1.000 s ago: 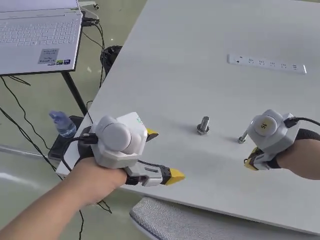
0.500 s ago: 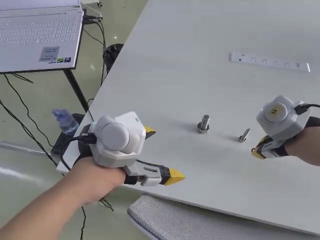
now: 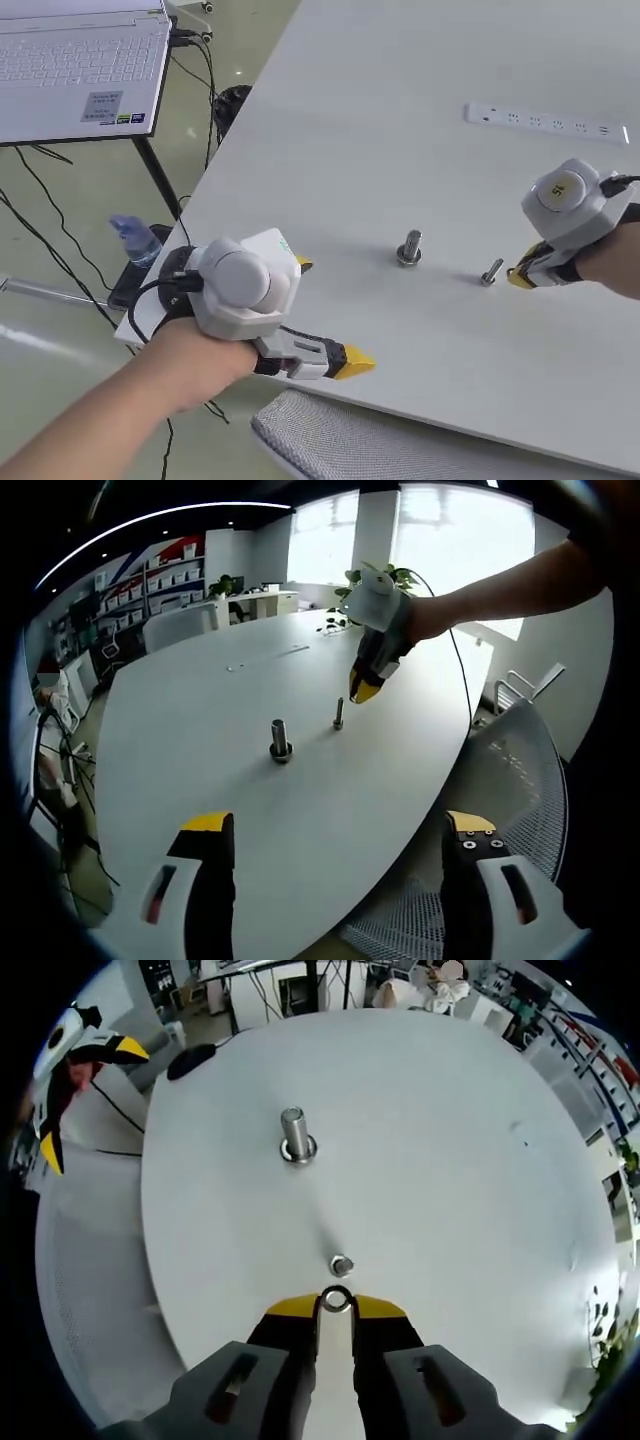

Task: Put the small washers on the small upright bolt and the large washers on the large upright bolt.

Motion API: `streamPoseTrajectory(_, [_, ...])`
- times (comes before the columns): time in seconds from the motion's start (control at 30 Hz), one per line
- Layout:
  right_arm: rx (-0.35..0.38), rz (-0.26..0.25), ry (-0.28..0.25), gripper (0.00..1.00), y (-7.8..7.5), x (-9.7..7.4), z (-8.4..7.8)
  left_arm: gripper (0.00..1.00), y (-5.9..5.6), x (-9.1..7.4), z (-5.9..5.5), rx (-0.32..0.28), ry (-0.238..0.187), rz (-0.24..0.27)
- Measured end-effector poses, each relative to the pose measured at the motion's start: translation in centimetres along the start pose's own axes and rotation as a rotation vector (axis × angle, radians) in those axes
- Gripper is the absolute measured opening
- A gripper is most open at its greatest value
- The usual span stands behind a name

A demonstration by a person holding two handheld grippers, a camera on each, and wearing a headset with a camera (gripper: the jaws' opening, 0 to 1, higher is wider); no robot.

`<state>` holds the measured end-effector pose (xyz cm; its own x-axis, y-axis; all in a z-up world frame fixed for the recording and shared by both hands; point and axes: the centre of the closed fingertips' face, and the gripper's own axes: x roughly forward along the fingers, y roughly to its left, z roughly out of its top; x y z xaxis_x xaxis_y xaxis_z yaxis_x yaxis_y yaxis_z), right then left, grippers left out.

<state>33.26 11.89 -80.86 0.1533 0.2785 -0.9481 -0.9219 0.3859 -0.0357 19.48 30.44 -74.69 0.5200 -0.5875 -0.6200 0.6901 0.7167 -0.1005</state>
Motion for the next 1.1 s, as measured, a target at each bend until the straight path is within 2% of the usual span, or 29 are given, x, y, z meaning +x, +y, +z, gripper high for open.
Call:
streamPoseTrajectory(0.3, [-0.012,-0.005,-0.025,0.12,-0.9,-0.2,1.0,0.89,0.1,0.4,0.1,-0.01,0.0,0.001])
streamPoseTrajectory(0.63, [-0.032,0.009,-0.03,0.12,-0.7,0.3,1.8,0.92,0.2,0.5,0.4,-0.012,-0.008,0.005])
streamPoseTrajectory(1.1, [-0.041,0.01,-0.01,0.13,-0.7,0.9,1.6,0.98,0.4,0.6,0.2,-0.025,-0.01,0.008])
